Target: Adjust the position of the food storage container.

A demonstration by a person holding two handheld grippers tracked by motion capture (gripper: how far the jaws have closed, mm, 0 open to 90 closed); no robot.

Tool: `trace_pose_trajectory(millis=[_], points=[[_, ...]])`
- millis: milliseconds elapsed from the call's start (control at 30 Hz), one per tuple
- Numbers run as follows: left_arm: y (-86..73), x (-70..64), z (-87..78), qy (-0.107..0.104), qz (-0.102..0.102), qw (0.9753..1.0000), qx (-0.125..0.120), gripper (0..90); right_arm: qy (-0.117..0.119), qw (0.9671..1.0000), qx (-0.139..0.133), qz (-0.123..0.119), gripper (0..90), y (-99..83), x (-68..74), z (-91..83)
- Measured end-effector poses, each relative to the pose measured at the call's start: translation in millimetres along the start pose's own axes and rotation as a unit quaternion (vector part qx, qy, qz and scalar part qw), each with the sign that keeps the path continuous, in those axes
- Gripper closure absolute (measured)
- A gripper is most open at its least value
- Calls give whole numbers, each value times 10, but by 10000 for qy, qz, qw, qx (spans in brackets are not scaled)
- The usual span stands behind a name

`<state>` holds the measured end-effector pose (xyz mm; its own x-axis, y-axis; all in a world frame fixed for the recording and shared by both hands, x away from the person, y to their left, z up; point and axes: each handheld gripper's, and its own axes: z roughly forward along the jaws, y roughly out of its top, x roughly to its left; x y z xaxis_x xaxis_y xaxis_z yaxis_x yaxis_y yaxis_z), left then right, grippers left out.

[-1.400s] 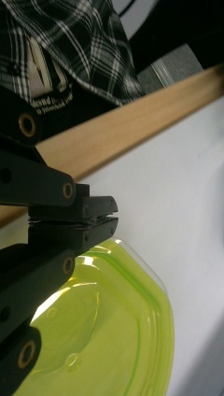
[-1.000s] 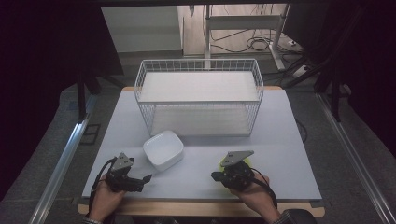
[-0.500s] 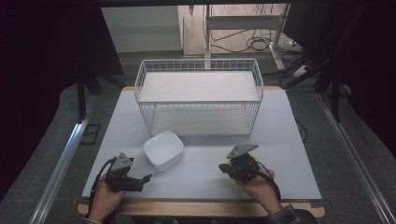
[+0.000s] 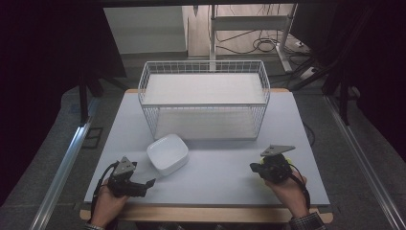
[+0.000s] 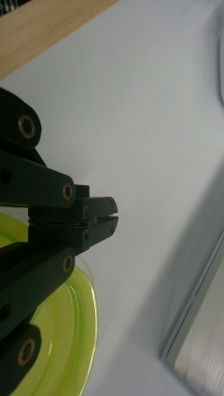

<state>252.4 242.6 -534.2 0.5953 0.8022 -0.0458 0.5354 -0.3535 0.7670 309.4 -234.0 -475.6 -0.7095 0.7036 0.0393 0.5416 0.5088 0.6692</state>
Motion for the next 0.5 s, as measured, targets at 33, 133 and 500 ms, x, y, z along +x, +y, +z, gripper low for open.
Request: trace_pose_trajectory(millis=[33,133,500], points=[[2,-2,-4,4,6,10000,-11,19,-24,10000,4,17,889,-11,-18,-12],[-2,-1,-5,10,19,10000,-31,18,-141,9999,-4,92,888,-64,-88,-71],[-4,-3,-5,5,-4,9999,-126,11,-417,9981,-77,451,884,-215,-264,-236]])
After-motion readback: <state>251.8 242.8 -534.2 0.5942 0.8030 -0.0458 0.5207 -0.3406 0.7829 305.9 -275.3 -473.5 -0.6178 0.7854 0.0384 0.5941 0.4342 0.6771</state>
